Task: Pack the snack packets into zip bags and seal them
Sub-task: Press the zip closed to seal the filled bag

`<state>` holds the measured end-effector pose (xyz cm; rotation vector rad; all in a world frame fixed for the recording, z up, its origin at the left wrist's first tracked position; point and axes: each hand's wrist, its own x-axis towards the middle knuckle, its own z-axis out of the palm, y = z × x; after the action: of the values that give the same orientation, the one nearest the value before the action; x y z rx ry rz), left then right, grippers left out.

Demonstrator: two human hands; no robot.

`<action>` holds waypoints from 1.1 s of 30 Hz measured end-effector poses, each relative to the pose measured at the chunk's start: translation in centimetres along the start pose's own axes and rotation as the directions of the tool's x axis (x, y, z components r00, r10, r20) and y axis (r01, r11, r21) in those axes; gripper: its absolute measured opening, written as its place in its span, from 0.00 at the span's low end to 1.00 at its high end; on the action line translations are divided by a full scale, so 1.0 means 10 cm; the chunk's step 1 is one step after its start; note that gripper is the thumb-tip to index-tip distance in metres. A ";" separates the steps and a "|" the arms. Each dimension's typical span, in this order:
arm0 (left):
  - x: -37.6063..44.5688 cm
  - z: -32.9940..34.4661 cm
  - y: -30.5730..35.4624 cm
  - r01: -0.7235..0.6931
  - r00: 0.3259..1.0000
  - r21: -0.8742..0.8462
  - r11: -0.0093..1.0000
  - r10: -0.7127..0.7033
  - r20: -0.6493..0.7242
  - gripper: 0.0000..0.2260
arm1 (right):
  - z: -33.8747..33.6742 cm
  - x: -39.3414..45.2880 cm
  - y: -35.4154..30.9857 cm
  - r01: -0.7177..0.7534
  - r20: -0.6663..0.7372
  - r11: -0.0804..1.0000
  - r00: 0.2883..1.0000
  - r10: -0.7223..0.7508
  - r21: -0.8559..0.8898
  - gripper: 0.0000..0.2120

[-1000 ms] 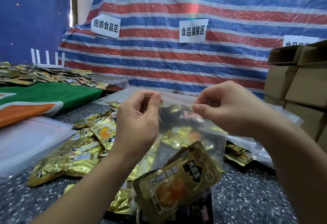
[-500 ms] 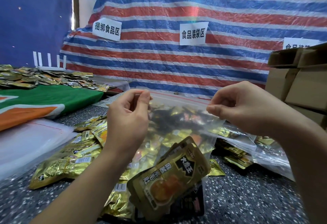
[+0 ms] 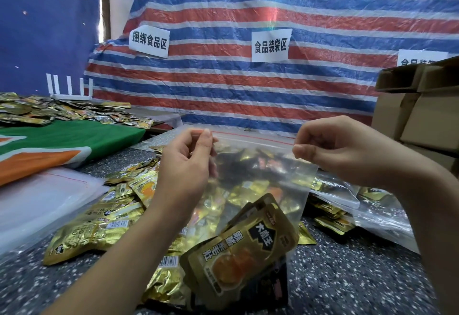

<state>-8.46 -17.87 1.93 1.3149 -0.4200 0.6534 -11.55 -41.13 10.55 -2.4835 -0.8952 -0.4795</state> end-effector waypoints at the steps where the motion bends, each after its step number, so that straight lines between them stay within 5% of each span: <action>1: -0.01 0.01 0.00 0.022 1.000 -0.013 1.000 -0.022 0.020 0.11 | -0.01 0.00 0.02 -0.007 0.003 1.000 1.000 0.006 0.001 0.08; 10: 0.00 0.04 0.04 0.230 0.972 -0.114 0.966 -0.224 0.067 0.18 | -0.06 -0.02 0.05 0.000 -0.090 0.998 0.996 -0.006 -0.063 0.09; 17: -0.03 0.07 0.07 0.221 0.975 -0.128 0.967 -0.217 0.044 0.17 | -0.05 -0.02 0.02 -0.055 -0.030 0.996 0.998 0.053 -0.069 0.12; 22: -0.09 0.11 0.10 0.198 0.969 -0.094 0.976 -0.180 0.172 0.18 | -0.01 0.00 0.02 -0.132 0.021 0.986 0.991 0.135 -0.105 0.12; 27: -0.12 0.13 0.10 0.177 0.964 -0.103 0.979 -0.151 0.221 0.18 | 0.16 0.04 -0.03 -0.085 0.080 0.978 0.992 0.102 -0.192 0.24; 33: -0.12 0.11 0.07 0.181 0.963 -0.119 0.976 -0.152 0.221 0.16 | 0.24 0.07 -0.05 -0.064 0.060 0.992 0.996 0.071 -0.105 0.22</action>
<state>-9.72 -19.06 1.98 1.2750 -0.5113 0.3386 -10.94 -39.21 9.03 -2.6266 -0.8269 -0.4366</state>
